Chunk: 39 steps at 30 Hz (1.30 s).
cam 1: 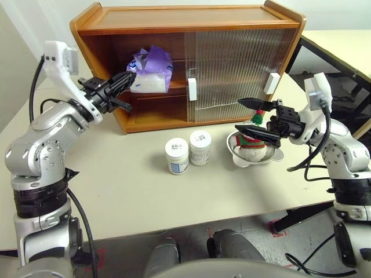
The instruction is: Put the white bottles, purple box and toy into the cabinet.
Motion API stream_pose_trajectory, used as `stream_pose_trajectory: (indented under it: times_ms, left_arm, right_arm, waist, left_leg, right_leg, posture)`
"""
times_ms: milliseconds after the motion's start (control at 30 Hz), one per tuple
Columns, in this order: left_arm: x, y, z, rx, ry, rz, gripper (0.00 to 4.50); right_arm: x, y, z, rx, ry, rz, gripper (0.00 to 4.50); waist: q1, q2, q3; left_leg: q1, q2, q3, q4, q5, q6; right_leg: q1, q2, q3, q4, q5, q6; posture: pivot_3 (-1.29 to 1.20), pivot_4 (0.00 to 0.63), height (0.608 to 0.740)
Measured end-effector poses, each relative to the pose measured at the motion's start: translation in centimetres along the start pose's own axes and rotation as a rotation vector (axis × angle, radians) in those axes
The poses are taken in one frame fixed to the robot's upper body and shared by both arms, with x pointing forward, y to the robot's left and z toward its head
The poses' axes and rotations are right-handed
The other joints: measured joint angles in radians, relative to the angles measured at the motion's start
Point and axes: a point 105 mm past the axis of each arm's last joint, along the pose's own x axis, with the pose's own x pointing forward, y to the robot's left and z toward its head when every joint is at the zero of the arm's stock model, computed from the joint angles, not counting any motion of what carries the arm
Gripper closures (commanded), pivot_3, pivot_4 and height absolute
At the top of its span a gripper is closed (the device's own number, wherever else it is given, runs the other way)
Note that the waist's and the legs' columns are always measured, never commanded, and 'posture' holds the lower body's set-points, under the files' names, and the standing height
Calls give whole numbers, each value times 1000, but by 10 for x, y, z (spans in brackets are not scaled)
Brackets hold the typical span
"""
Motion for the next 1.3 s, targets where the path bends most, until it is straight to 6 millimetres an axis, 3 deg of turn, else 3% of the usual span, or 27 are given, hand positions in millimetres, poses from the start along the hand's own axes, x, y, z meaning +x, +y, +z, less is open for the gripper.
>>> stream_pose_trajectory:
  times_ms: [167,267,400,733,867,1300]
  left_arm:
    - [2,-7,-17,-16,76,-40,4477]
    - [4,0,-26,-32,99,-25,4477]
    - [11,11,-30,-49,90,-15,4477]
    - [40,10,-37,-81,33,-40,4477]
    - [48,14,-45,-87,40,-19,4477]
    - [70,35,-32,-12,-27,100,4477]
  right_arm:
    - [1,-1,1,-4,0,2,0]
    - [1,-1,1,-2,0,2,0]
    - [2,-1,1,0,-4,3,0]
    - [4,0,0,0,-11,4,0]
    - [4,0,0,2,-10,0,0]
    - [4,1,0,2,-9,-8,0]
  waist:
    - [0,0,0]
    - [0,0,0]
    - [1,0,0]
    - [2,0,0]
    - [2,0,0]
    - [-1,0,0]
  left_leg:
    - [0,0,0,0,-1,0]
    - [0,1,-1,-1,-1,0]
    - [0,2,-3,-1,-1,0]
    - [-3,-1,-2,0,-1,1]
    - [-4,-1,-2,1,-1,1]
    - [-4,-2,-3,4,1,3]
  right_leg:
    - [0,0,0,0,2,-5]
    - [0,0,0,0,2,-5]
    - [-1,0,0,0,2,-5]
    - [-2,0,-1,-1,3,-4]
    - [-1,1,-1,-3,5,5]
    - [1,0,0,-4,4,9]
  posture:
    - [-212,23,740]
    - [-211,21,740]
    - [-214,19,740]
    - [-226,11,740]
    - [-226,10,740]
    - [-241,8,740]
